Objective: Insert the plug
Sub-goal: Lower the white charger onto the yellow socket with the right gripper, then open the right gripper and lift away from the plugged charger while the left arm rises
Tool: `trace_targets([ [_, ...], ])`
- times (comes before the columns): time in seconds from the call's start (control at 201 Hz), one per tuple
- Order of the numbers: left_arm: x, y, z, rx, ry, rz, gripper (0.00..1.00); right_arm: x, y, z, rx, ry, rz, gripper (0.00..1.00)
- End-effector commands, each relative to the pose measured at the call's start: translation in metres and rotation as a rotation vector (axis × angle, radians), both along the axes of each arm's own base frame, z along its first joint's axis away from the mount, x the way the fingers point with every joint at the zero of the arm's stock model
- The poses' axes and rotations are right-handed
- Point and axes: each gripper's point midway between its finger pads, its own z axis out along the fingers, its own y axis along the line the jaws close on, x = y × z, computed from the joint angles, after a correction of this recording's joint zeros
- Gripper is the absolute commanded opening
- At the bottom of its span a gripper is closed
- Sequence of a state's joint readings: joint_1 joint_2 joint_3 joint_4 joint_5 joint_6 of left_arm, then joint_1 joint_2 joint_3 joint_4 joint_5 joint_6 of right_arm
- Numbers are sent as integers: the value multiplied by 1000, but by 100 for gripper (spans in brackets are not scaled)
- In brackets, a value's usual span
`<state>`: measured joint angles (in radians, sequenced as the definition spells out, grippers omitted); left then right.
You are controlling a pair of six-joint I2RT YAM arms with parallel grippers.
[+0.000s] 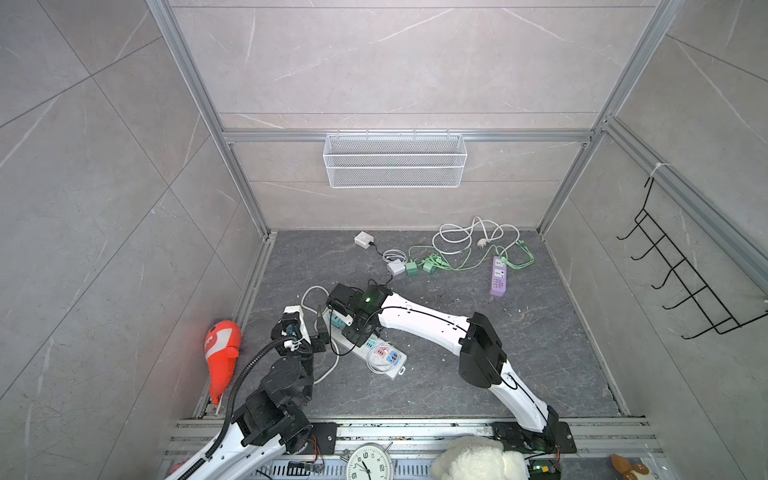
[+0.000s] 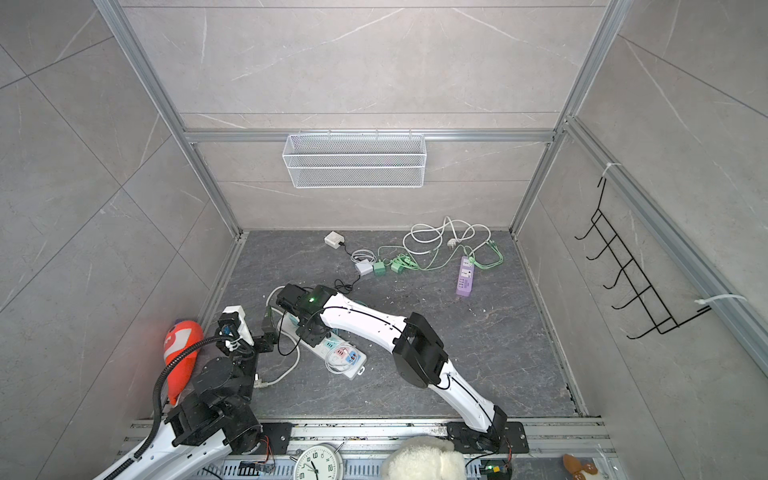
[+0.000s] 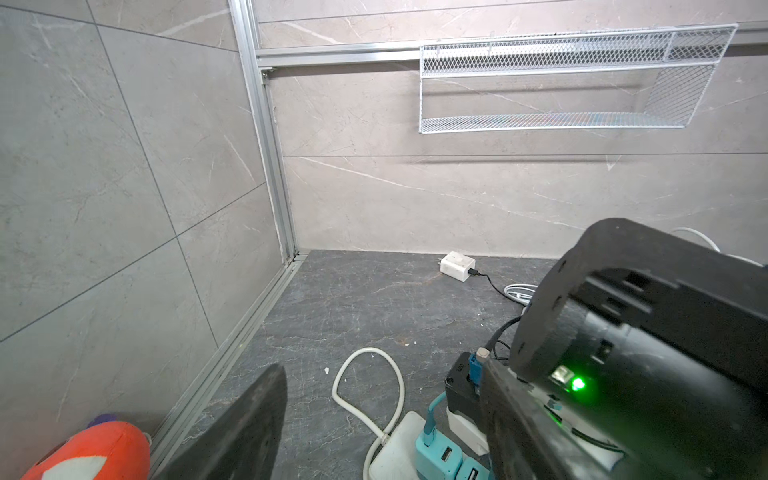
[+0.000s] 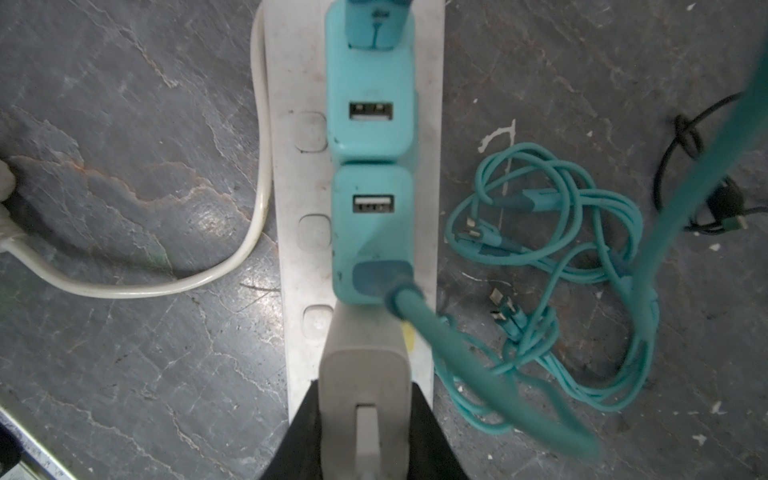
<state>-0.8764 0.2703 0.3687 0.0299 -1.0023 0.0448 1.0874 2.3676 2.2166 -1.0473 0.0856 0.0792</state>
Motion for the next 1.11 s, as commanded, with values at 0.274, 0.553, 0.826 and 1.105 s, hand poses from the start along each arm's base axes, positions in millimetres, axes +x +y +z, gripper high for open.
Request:
trace_targets([
  [0.274,-4,17,6,-28,3,83,78,-8,23,-17,21,39,25,52],
  [0.553,-6,18,13,-37,4,79,87,-9,12,14,52,-1,9,61],
  [0.826,4,-6,26,18,47,-5,100,-12,-28,39,125,-39,-74,67],
  [1.105,40,-66,28,163,90,-127,100,7,-83,79,297,-86,-219,69],
])
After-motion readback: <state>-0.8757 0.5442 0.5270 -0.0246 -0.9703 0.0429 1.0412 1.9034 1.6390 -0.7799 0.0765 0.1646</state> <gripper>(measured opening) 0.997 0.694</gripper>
